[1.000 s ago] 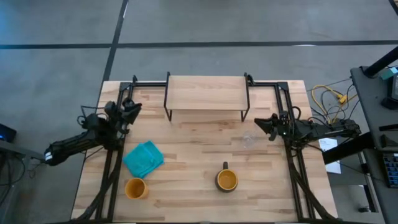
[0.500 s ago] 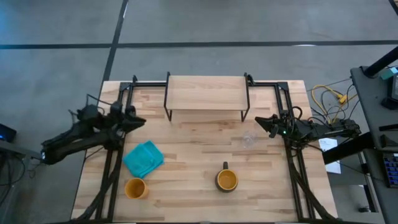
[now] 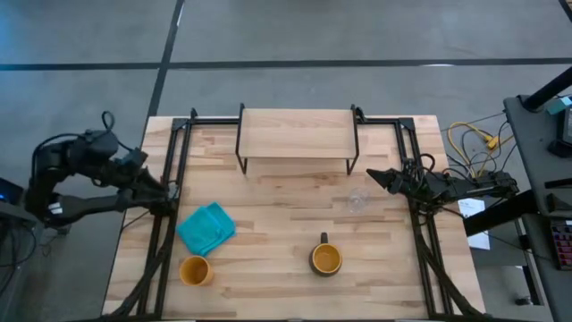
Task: Stack small to large cups/mugs on shelf
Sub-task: Put the yellow cup on the shelf
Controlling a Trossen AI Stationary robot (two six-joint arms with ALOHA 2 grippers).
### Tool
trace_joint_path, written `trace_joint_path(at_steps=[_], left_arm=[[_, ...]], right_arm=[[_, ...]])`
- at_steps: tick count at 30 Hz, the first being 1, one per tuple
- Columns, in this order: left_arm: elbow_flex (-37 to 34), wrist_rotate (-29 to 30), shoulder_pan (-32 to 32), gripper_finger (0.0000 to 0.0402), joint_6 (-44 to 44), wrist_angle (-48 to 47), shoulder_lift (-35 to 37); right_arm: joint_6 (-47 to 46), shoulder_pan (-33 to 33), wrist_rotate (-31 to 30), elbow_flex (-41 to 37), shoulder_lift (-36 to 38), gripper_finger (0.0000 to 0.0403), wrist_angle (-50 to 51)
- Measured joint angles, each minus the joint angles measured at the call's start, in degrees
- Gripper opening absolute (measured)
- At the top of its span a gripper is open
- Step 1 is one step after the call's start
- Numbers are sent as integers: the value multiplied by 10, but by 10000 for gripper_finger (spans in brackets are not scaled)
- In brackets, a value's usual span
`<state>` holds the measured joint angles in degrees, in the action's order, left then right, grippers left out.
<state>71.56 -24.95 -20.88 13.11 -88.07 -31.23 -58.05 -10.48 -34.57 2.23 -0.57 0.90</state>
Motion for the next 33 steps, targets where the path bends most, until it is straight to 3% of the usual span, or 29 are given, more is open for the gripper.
trace_joint_path(at_steps=[5, 16, 24, 33], left_arm=[[3, 0, 0, 89, -18, -18, -40], [-69, 14, 0, 89, -71, -20, -69], [-88, -26, 7, 89, -96, -19, -90], [-70, -24, 76, 89, -106, 119, -155]], right_arm=[[-14, 0, 0, 0, -5, 69, 0], [-44, 0, 0, 0, -58, 68, 1], [-46, 0, 0, 0, -108, 72, 0], [-46, 0, 1, 0, -130, 68, -4]])
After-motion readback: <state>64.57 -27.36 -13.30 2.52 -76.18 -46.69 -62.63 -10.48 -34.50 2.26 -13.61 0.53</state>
